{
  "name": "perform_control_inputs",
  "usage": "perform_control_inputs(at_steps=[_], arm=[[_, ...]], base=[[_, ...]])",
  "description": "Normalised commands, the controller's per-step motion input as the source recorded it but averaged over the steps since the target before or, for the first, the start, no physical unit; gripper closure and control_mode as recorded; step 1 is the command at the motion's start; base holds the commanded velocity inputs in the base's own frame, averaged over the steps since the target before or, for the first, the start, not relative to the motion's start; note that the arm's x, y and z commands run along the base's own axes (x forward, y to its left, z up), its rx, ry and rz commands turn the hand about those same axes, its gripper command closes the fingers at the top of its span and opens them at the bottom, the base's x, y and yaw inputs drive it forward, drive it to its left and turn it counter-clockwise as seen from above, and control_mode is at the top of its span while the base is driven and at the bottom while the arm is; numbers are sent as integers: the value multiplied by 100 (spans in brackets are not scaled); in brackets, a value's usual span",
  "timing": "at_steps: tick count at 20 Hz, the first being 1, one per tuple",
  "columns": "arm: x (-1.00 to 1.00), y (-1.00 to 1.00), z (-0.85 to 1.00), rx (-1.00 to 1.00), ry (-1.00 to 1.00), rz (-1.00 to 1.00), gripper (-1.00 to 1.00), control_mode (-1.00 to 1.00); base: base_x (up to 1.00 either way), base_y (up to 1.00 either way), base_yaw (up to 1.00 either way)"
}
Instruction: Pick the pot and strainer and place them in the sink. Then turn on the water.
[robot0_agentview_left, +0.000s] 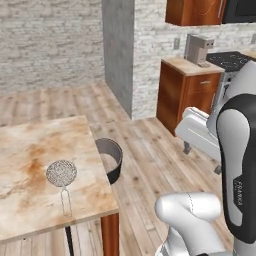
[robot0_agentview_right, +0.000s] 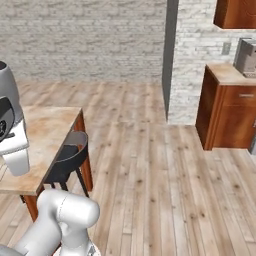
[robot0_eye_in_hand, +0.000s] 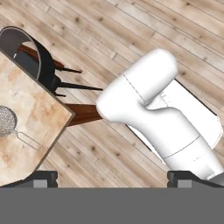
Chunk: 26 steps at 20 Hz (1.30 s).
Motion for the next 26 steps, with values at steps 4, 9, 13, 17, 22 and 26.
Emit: perform_control_inputs(at_steps=[4,9,13,17,22,26], arm=[[0,0,0,0,0,0,-100,100],[0,0,0,0,0,0,-100,100],[0,0,0,0,0,0,-100,100],[0,0,0,0,0,0,-100,100],[0,0,0,0,0,0,-100,100],[0,0,0,0,0,0,-100,100]], base=[[0,42,-2],[2,34,1],[-49,27,4],[-99,0,4],[-87,6,4],[-9,25,9]])
